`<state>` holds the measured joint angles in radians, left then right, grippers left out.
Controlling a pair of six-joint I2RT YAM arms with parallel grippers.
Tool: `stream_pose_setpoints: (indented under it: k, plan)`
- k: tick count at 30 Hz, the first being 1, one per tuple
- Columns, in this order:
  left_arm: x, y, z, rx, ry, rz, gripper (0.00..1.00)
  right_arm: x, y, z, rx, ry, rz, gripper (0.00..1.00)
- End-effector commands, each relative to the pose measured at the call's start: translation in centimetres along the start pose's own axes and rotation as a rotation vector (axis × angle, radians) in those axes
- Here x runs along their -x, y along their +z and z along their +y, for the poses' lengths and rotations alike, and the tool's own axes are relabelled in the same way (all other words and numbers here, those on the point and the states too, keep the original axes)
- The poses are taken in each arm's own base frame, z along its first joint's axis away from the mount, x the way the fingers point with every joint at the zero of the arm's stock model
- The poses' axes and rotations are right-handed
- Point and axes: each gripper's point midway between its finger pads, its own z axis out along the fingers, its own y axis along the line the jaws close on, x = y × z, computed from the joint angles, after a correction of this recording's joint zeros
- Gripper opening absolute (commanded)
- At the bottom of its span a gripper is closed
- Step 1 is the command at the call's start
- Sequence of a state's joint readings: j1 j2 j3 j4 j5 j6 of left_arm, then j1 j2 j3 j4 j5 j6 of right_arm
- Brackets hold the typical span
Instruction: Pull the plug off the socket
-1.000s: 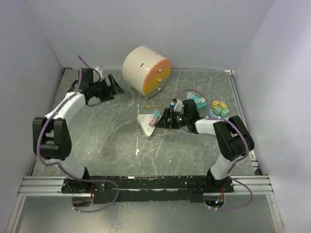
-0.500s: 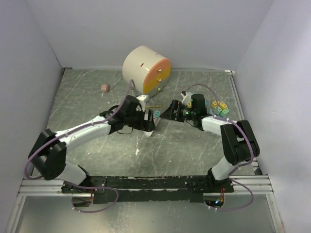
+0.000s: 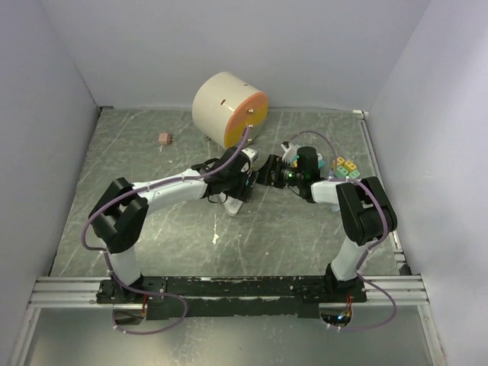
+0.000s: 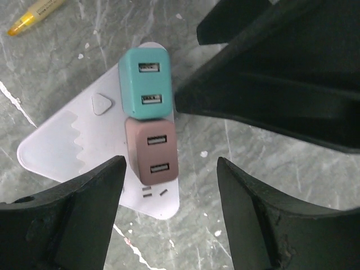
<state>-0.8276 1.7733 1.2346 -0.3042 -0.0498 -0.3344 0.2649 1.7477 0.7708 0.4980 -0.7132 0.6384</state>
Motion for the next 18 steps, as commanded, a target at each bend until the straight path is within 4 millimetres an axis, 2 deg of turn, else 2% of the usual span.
stream_pose_setpoints:
  k: [1,7,14,17,18]
  plan:
    - [0.7,0.6,0.8,0.085,0.062,0.0,0.76,-0.9,0.4,-0.9,0.0,-0.006,0.011,0.75]
    - [0.9,1.4,1.2,0.132,0.103,0.006,0.74,-2.0,1.0,-1.5,0.013,0.015,0.046,0.7]
    - [0.9,2.2,1.6,0.156,0.093,-0.002,0.55,-2.5,1.3,-1.9,0.021,0.039,0.055,0.7]
    - [0.9,2.0,1.4,0.144,0.084,-0.01,0.44,-2.3,1.2,-1.4,0.041,0.049,0.055,0.72]
    - [0.9,1.9,1.2,0.135,0.082,-0.014,0.37,-2.2,1.2,-1.3,0.042,0.049,0.055,0.73]
